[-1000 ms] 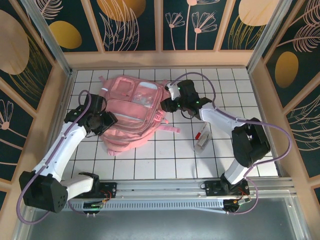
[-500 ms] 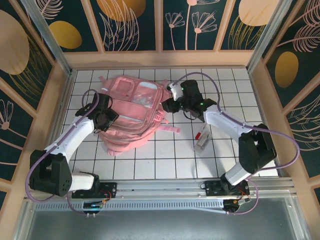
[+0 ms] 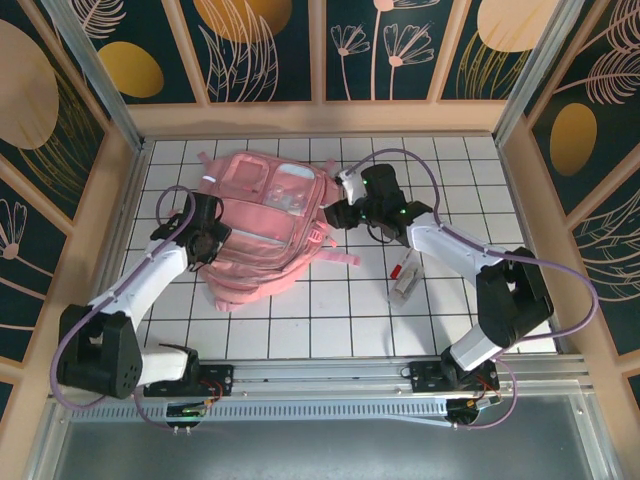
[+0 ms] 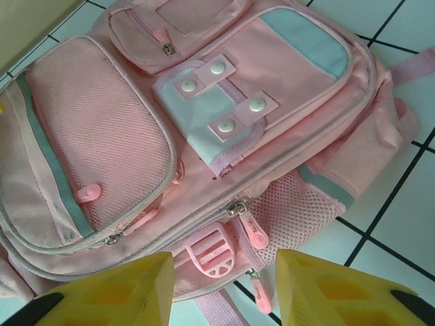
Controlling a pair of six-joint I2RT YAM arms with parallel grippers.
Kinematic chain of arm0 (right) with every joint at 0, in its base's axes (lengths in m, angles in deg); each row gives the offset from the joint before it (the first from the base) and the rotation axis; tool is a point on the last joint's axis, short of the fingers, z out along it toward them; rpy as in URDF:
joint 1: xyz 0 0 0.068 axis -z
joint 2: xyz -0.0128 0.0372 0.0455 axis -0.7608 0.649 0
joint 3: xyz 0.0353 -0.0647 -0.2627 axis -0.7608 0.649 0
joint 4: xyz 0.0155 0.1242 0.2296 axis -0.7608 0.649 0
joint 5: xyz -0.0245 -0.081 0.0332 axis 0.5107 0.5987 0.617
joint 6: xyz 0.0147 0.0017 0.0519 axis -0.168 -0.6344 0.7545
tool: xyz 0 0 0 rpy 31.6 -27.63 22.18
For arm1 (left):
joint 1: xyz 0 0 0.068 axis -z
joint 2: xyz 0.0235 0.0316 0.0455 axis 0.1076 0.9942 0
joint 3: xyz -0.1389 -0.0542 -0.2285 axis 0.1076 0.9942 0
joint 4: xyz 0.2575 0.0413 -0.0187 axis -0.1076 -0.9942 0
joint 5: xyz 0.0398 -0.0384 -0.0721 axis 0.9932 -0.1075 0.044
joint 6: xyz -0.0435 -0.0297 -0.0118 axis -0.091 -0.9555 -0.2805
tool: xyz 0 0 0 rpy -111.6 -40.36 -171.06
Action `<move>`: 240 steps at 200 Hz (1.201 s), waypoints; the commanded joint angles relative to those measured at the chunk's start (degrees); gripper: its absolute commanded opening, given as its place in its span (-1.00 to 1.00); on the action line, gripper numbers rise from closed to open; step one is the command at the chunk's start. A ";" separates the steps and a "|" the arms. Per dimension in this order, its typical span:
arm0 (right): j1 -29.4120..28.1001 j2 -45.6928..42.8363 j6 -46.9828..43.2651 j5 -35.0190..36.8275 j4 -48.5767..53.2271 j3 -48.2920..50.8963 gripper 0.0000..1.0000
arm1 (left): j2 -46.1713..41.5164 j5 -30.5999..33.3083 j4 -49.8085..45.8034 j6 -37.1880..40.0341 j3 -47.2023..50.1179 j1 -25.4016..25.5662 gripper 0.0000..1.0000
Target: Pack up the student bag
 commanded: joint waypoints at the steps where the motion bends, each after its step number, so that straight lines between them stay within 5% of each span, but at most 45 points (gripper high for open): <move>1: -0.16 -3.33 -4.38 -5.76 -11.15 7.01 -0.08 | 4.99 -1.92 2.62 -0.01 -1.27 -0.58 0.01; 26: -0.67 -2.94 -21.32 -17.22 -18.96 11.88 -0.09 | 7.61 -4.47 2.64 0.81 -3.67 -0.60 -0.21; 51: -0.40 3.45 -38.25 -23.72 -10.18 5.88 -0.09 | 6.32 -6.01 1.13 1.55 -5.36 -0.57 -1.00; 86: -0.08 12.69 -53.44 -25.11 0.39 -2.97 -0.10 | 2.48 -7.21 -5.04 2.02 -8.35 -0.65 -1.00; 133: 1.00 19.70 -60.54 -29.88 3.81 -7.66 -0.12 | -1.68 -14.65 -4.13 -1.43 -4.94 -0.73 -1.00; 165: 0.75 21.56 -57.20 -35.10 0.11 -7.18 -0.13 | -2.96 -16.07 -1.84 -2.66 -3.16 -0.83 -1.00; 240: -0.63 22.59 -56.65 -28.63 -3.43 -5.43 -0.16 | -3.34 -19.15 0.21 -3.55 -2.16 -1.01 -1.00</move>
